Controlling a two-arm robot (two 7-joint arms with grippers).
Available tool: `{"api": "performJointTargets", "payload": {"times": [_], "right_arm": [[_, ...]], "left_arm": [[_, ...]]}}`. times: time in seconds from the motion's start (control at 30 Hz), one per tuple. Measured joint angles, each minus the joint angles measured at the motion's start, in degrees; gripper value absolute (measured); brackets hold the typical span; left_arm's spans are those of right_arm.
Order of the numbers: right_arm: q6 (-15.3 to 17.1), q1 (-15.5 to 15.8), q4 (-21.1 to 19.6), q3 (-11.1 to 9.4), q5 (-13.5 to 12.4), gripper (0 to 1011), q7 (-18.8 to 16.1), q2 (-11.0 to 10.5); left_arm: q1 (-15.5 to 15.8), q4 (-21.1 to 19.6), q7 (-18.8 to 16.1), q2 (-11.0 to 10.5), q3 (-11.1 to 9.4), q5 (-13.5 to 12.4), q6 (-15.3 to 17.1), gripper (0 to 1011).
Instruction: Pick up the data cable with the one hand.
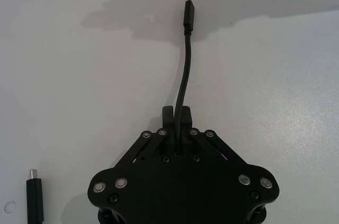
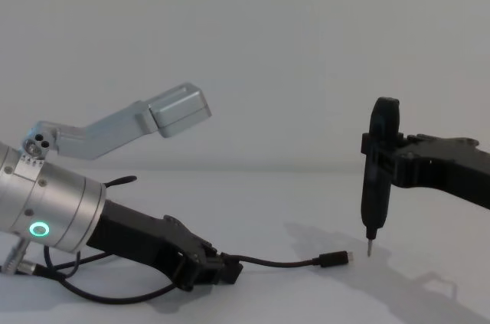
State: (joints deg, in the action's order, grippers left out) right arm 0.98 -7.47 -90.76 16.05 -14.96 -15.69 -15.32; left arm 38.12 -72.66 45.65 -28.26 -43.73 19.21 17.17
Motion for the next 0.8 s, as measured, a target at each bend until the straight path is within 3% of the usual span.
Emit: {"api": "performJointTargets", "payload": {"times": [0.8], "right_arm": [[0.11,-0.29,0.31,0.82,0.17,275,-0.83,0.26]], "left_arm": [[0.0,0.0,0.0,0.0,0.0,0.0,0.0,64]]}}
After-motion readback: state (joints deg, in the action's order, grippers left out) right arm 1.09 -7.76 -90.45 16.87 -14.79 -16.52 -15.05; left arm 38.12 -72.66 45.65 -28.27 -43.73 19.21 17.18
